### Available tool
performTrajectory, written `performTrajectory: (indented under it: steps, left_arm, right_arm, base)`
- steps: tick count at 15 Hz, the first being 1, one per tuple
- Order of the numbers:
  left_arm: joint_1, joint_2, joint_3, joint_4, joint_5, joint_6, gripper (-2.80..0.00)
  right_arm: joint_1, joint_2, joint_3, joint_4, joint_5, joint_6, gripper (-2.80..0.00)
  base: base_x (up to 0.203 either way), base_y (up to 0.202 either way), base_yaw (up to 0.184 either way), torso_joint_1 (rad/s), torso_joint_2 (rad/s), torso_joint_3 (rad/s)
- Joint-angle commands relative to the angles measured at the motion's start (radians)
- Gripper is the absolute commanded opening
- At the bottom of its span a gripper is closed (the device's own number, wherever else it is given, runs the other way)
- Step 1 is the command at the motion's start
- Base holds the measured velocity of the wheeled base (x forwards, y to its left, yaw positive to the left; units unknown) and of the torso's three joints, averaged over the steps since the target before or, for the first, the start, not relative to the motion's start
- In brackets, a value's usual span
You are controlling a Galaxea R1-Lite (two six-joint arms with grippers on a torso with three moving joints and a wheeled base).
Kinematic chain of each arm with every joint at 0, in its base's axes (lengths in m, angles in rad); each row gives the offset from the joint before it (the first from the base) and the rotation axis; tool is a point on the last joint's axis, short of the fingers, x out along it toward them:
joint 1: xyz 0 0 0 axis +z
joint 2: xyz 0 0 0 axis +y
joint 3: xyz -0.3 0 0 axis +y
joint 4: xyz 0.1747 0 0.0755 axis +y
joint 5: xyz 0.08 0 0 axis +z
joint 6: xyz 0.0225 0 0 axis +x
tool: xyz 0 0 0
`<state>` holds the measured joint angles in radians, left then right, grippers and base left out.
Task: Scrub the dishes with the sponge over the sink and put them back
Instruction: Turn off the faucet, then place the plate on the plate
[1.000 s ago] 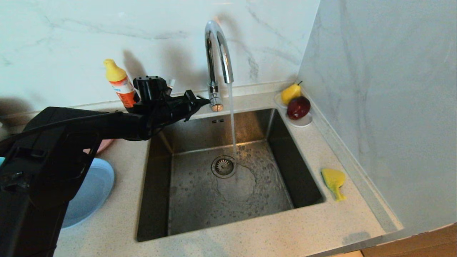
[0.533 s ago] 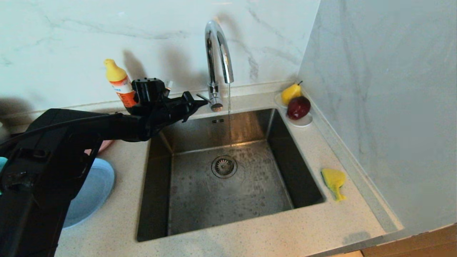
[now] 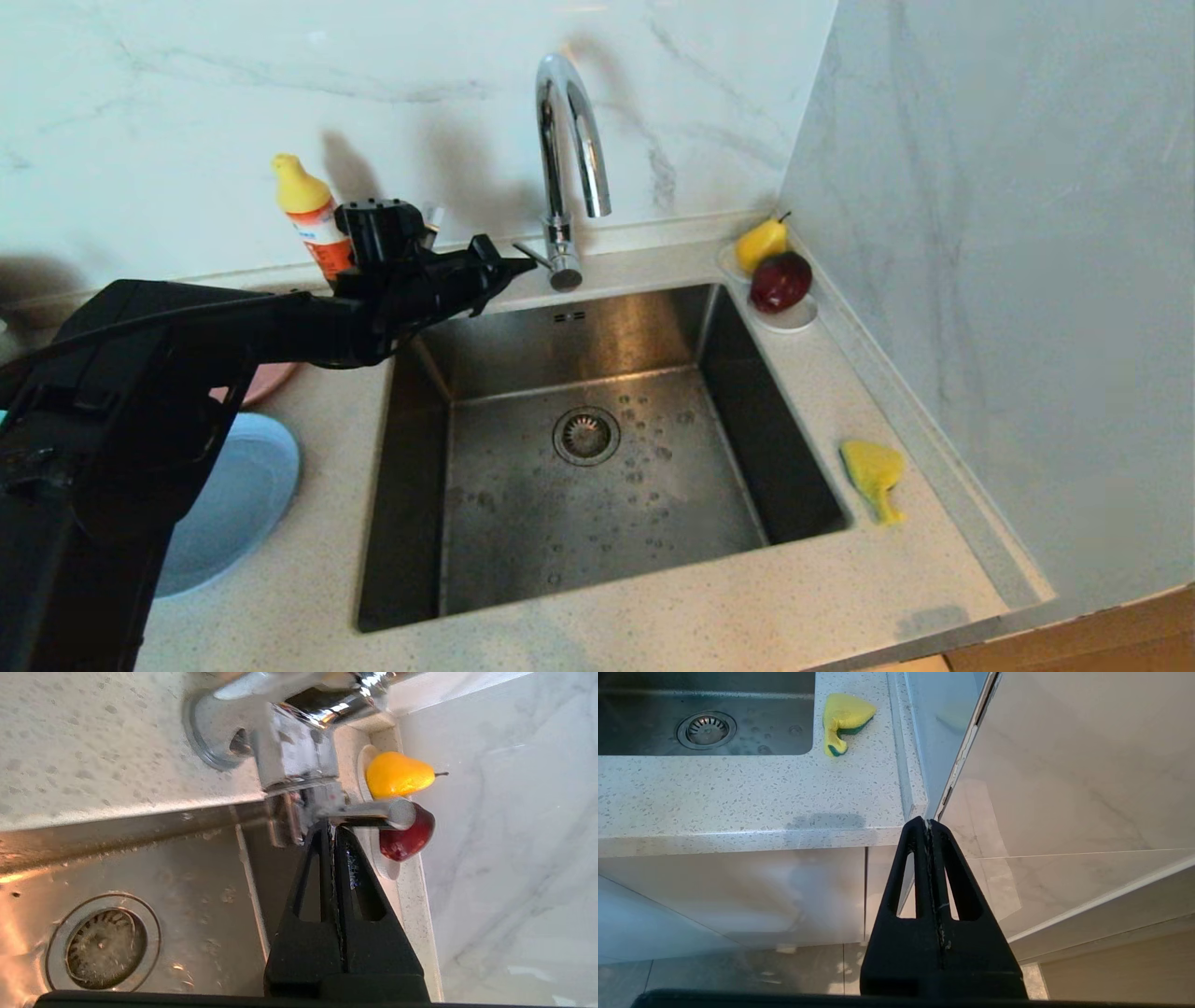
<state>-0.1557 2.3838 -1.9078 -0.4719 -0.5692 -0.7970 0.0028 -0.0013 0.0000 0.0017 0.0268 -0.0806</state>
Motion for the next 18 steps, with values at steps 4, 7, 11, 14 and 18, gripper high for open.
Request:
performTrajectory:
  steps: [4, 7, 11, 14, 18]
  left_arm:
    - [-0.001, -0.062, 0.058, -0.005, -0.006, -0.006, -2.8]
    - [-0.001, -0.141, 0.19, -0.008, -0.006, 0.002, -2.8]
    - [0.0, -0.446, 0.517, -0.059, 0.0, 0.091, -2.8]
    - [0.003, -0.735, 0.766, -0.044, 0.107, 0.291, -2.8]
    - [0.004, -1.061, 1.052, -0.017, 0.628, 0.592, -2.8]
  right_arm:
    - [0.0, 0.0, 0.0, 0.0, 0.001, -0.001, -2.8]
    - [0.0, 0.0, 0.0, 0.0, 0.001, -0.001, -2.8]
    - [0.0, 0.0, 0.0, 0.0, 0.001, -0.001, -2.8]
    - [0.0, 0.0, 0.0, 0.0, 0.001, -0.001, -2.8]
    - [0.0, 0.0, 0.001, 0.0, 0.001, -0.001, -2.8]
  base:
    - [0.0, 0.0, 0.0, 0.0, 0.0, 0.0]
    - [0.0, 0.0, 0.0, 0.0, 0.0, 0.0]
    - [0.0, 0.0, 0.0, 0.0, 0.0, 0.0]
    - [0.0, 0.0, 0.0, 0.0, 0.0, 0.0]
    - [0.0, 0.0, 0.0, 0.0, 0.0, 0.0]
